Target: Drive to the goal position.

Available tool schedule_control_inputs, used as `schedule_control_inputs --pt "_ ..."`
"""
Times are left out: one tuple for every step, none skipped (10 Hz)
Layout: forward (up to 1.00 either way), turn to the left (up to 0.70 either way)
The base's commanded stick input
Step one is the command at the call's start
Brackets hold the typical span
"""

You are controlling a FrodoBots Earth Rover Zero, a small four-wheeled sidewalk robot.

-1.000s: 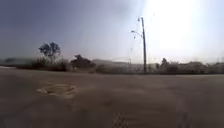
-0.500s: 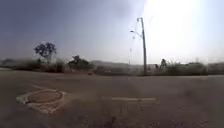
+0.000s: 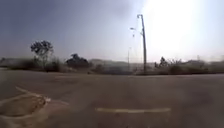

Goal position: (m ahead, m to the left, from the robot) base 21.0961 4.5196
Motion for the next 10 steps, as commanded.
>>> schedule_control_inputs --pt "1.00 0.00" --pt "1.00 0.00" --pt "1.00 0.00" --pt "1.00 0.00" --pt "1.00 0.00" --pt "1.00 0.00" --pt "1.00 0.00" --pt "1.00 0.00" --pt "1.00 0.00" --pt "1.00 0.00"
